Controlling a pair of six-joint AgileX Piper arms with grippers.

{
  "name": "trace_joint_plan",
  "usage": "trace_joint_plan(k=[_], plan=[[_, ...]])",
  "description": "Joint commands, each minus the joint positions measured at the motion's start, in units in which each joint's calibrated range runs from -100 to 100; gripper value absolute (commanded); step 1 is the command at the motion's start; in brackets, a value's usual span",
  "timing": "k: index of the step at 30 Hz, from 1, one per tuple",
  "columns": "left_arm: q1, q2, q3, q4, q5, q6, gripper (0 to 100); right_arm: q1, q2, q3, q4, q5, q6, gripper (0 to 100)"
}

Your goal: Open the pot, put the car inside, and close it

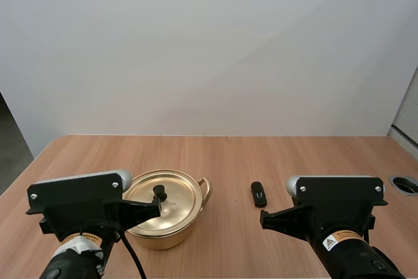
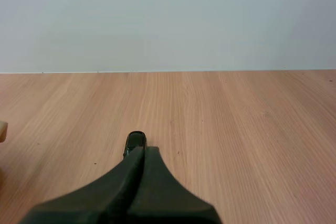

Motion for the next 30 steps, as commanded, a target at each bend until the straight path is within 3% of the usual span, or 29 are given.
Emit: trace_joint_plan(k=[1, 22, 26, 30], plan=[[0.05, 0.04, 0.00, -0.03, 0.04, 0.03, 0, -0.02, 0.00, 0.00, 0.00, -0.01, 0.05, 0], [0.07, 0.04, 0.00, 1.17, -1.93, 1.00, 0, -0.02, 0.00, 0.00, -0.28, -1.50, -0.26, 0], [0.07, 0.04, -4.84, 10.14, -6.58, 6.49, 0, -0.02, 0.00, 0.00, -5.23, -16.12, -0.59, 0], [0.07, 0.04, -13.01, 18.23, -8.64, 11.12, 0, -0.02, 0.00, -1.97, -14.40, -35.53, -0.59, 0]])
